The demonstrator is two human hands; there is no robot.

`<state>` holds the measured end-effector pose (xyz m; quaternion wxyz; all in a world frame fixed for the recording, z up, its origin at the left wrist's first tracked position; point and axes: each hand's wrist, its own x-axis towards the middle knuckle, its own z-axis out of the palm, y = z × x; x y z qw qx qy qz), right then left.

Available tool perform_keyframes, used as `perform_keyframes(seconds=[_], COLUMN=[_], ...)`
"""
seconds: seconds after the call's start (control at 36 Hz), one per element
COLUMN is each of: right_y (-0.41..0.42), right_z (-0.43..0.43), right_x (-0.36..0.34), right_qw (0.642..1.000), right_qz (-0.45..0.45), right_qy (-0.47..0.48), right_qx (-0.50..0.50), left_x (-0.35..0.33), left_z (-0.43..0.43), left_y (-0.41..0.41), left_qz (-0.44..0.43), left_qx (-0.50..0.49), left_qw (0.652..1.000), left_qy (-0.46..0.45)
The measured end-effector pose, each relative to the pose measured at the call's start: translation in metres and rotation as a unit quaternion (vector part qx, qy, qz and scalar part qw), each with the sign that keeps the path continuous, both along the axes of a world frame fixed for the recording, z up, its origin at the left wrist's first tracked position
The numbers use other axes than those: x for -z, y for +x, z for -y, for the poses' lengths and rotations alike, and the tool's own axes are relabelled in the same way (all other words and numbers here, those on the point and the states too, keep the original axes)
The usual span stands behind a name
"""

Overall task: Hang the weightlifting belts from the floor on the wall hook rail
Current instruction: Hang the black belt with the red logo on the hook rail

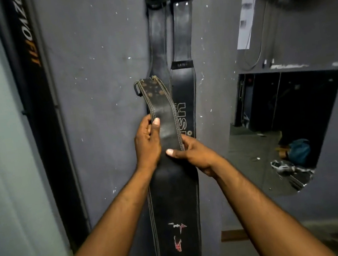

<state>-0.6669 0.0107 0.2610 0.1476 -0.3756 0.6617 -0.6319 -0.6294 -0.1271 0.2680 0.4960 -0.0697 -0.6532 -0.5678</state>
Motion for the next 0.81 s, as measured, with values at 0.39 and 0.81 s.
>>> perform_keyframes(seconds=[0.39, 0.81], right_y=[-0.019, -0.032], right_z=[0.001, -0.006], right_x=[-0.028, 0.018], right_qw=[0.993, 0.989], right_qz=[-0.084, 0.032], right_qy=[-0.029, -0.096], right_qx=[0.074, 0.105], left_x=[-0.091, -0.094], left_z=[0.027, 0.002], left_y=[-0.019, -0.028], left_qz=[-0.072, -0.087], left_qx=[-0.030, 0.000], left_qw=[0.996, 0.996], left_qy=[-0.033, -0.016])
